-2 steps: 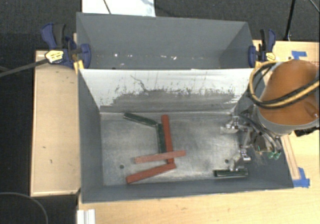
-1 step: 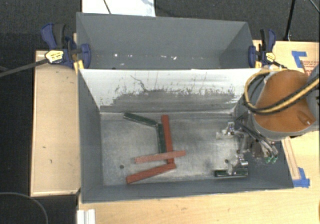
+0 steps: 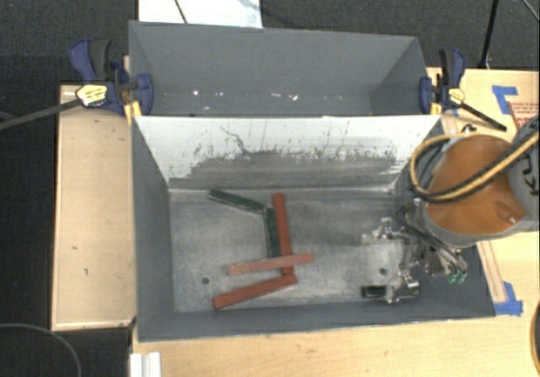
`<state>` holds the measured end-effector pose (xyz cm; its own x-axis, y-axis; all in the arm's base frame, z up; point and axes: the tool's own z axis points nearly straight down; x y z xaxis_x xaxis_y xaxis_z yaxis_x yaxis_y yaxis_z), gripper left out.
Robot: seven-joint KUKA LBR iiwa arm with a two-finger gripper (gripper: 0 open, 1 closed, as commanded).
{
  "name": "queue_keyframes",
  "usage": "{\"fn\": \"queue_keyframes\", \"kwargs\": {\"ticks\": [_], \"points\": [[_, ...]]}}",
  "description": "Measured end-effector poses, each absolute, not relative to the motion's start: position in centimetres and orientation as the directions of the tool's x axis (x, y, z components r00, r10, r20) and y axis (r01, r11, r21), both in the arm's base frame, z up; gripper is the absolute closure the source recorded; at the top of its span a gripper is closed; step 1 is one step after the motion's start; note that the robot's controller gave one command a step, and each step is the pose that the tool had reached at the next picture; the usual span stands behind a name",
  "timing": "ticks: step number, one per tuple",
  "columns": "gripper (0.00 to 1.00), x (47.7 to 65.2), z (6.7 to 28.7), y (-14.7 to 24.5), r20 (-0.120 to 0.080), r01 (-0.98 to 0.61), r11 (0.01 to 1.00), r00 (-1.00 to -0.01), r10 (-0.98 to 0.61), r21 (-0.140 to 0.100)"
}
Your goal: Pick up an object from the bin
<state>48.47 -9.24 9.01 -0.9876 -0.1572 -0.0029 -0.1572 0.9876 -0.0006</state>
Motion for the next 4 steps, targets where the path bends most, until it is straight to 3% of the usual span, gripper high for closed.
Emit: {"fn": "queue_keyframes", "kwargs": {"ticks": [1, 4], "points": [[1.00, 48.08, 7.38, -9.51, -0.018, -0.156, 0.988, -0.988, -0.156, -0.004], [1.00, 48.08, 7.38, -9.52, -0.018, -0.164, 0.987, -0.986, -0.164, -0.005]]}}
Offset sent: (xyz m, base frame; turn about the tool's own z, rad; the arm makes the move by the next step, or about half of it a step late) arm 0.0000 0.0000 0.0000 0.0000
